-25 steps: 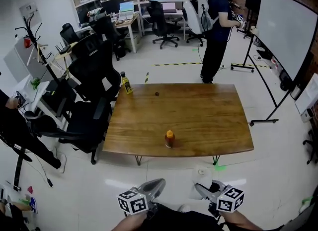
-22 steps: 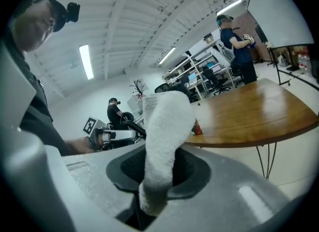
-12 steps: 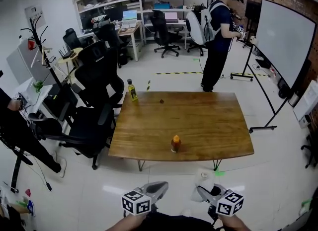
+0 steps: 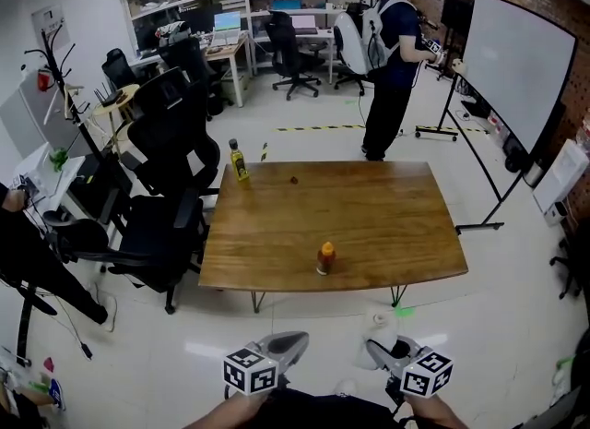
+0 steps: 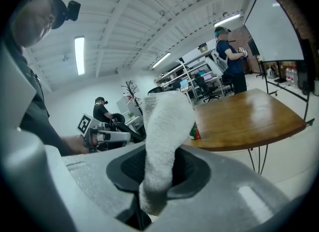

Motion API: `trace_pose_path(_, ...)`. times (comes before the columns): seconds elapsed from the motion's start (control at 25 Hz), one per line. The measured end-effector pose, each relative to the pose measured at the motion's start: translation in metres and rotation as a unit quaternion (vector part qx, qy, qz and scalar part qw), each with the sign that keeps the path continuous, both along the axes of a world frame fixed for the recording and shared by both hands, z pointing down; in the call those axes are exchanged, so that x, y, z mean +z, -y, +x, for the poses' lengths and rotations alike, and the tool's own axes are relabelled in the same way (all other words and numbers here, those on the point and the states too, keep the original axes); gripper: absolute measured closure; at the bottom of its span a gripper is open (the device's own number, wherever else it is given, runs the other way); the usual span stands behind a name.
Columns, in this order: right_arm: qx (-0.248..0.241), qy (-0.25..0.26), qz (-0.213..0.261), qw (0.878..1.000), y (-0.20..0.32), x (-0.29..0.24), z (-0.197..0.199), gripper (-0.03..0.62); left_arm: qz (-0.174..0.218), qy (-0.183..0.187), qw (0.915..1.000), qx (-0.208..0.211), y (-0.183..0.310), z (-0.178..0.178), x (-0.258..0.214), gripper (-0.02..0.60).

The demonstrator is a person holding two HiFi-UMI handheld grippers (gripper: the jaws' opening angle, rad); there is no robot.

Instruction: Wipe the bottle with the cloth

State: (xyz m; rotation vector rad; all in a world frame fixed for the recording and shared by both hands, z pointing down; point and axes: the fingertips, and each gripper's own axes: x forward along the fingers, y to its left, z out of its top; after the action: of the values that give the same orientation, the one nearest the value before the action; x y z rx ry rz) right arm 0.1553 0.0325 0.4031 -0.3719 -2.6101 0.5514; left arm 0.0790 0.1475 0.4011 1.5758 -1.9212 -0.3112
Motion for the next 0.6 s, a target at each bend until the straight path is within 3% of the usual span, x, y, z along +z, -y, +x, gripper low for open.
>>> trace_pose_path(0.6,0.013,0.000,-0.001,1.000,-0.008,0.002,0.009,0.519,-0.005,0.010,0.9999,0.005,-0.012,0.000,-0.005,0.565)
